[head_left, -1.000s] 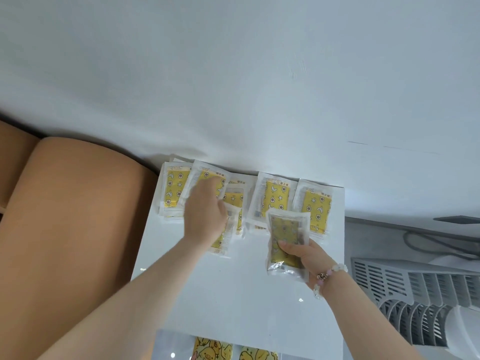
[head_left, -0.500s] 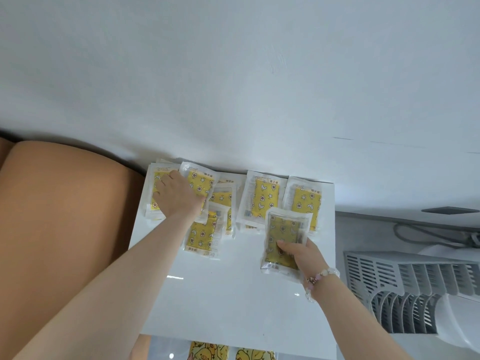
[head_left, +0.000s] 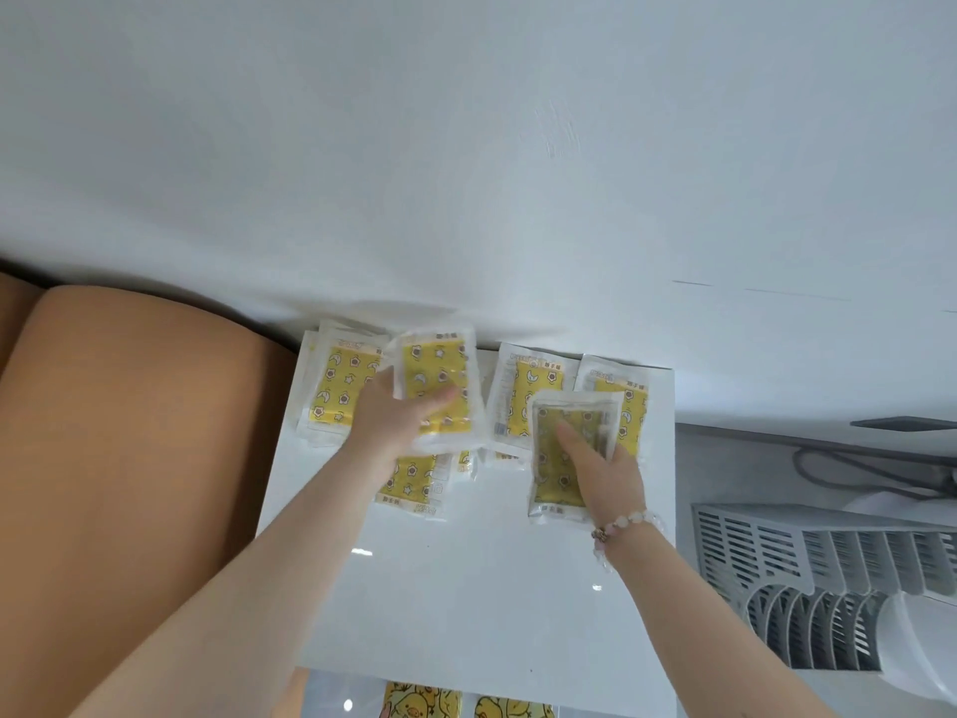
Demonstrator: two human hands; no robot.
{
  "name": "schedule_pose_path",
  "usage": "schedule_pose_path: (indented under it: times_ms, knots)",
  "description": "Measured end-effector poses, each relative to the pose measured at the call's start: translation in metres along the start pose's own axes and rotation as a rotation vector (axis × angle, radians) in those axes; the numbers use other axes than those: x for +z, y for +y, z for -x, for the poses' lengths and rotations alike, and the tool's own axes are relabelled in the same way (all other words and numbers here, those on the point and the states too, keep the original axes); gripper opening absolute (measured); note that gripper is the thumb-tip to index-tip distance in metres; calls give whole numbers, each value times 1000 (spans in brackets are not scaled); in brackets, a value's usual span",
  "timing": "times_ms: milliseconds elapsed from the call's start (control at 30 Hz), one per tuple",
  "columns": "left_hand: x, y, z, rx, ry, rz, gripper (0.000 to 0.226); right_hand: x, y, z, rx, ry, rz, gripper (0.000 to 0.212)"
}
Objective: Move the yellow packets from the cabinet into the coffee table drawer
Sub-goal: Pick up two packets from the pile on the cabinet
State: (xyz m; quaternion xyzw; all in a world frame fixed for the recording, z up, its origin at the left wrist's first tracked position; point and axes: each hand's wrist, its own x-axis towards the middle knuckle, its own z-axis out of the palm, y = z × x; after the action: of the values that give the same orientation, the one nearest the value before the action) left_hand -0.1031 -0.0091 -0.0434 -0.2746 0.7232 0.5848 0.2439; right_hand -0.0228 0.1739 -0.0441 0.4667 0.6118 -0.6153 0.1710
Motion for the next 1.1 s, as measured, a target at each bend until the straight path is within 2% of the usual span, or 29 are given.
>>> schedule_pose_path:
  times_ms: [67,167,200,267,400,433,500,567,600,667,700,767,833,900,967,1100]
  knots:
    - [12,-4,12,-75,-163,195,49,1,-9,-1,-1,59,-35,49]
    - [29,-12,23,-147,-336,358,36,-1,-20,-4,47,31,-67,73]
    - [35,-16,26,-166,-370,360,38,-3,-22,-6,45,13,-14,74]
    - [42,-24,27,-190,-406,338,46,-11,-25,-8,-9,-64,133,53]
    - [49,-31,23,-192,-373,240,32,-27,-28,-8,-129,-251,286,6]
    - [49,-33,22,-194,-353,214,32,-28,-27,-7,-139,-267,335,8]
    - [47,-34,22,-198,-336,165,33,-26,-24,-4,-129,-244,327,26]
    - [43,-31,21,-184,-341,138,35,-24,-25,-2,-90,-146,263,44]
    - [41,-29,19,-177,-334,137,42,-24,-24,-2,-50,-102,231,48]
    - [32,-19,17,-169,-309,135,60,-26,-21,-1,38,-77,119,38]
    - [26,-13,16,-153,-298,130,60,-26,-19,-2,81,-55,73,34]
    - [15,-2,13,-102,-308,145,46,-31,-7,-12,130,-59,36,48]
    - [5,11,13,-54,-319,174,45,-38,8,-25,162,-90,17,55]
    - [1,22,14,-13,-330,197,49,-37,3,-20,178,-94,19,45]
    - [1,28,14,-18,-357,191,57,-36,-1,-14,159,-106,34,24]
    - [2,24,16,-101,-364,203,69,-32,-2,-12,113,-142,37,18]
